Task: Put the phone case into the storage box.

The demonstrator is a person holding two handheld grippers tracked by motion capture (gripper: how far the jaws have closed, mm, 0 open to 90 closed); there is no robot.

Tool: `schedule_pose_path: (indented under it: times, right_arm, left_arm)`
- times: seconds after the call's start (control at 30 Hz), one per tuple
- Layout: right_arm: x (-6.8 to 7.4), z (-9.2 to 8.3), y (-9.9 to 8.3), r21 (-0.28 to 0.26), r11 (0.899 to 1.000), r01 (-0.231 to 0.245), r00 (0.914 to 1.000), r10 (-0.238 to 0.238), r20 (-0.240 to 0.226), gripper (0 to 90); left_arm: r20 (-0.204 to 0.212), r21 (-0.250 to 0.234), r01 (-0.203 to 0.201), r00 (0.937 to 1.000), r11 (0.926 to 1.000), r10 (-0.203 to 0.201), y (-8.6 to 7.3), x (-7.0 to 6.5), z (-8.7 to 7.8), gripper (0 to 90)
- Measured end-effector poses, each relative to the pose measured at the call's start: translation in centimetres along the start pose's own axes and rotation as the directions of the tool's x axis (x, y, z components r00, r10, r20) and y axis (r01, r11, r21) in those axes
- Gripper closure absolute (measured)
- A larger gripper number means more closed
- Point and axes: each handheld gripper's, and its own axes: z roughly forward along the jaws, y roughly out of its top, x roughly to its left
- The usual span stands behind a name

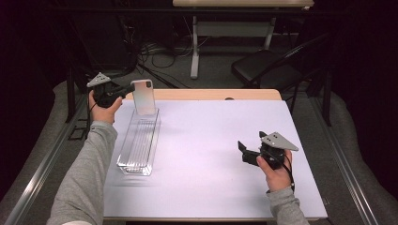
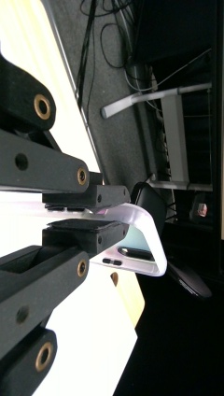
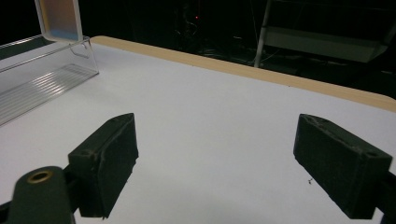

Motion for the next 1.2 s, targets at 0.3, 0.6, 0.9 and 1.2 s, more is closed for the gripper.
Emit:
schedule_pose_path:
  times: [0.3, 0.6, 0.9, 1.2]
  right_arm:
    - [0.0, 0.3, -0.2, 0.005, 1.000, 0.000, 1.0000, 0.000, 0.000, 13.5]
    - [0.0, 0.3, -0.3, 0.011, 1.000, 0.002, 1.0000, -0.002, -0.001, 13.5]
    - [0.0, 0.4, -0.5, 0.018, 1.000, 0.001, 1.0000, -0.001, 0.002, 14.5]
    - [0.0, 0.5, -0.6, 0.021, 1.000, 0.006, 1.0000, -0.006, 0.003, 14.5]
  left_arm:
    - [-0.008, 0.016, 0.019, 0.9998, 0.9997, -0.019, -1.6, 0.3, 0.8, 83.4]
    - [-0.013, 0.034, 0.027, 0.9996, 0.9991, -0.026, -2.8, 0.3, 1.6, 83.5]
    - [-0.013, 0.041, 0.033, 0.9994, 0.9986, -0.032, -3.8, 0.5, 1.9, 83.5]
    - [-0.004, 0.058, 0.020, 0.9998, 0.9981, -0.020, -4.3, 0.2, 2.5, 83.5]
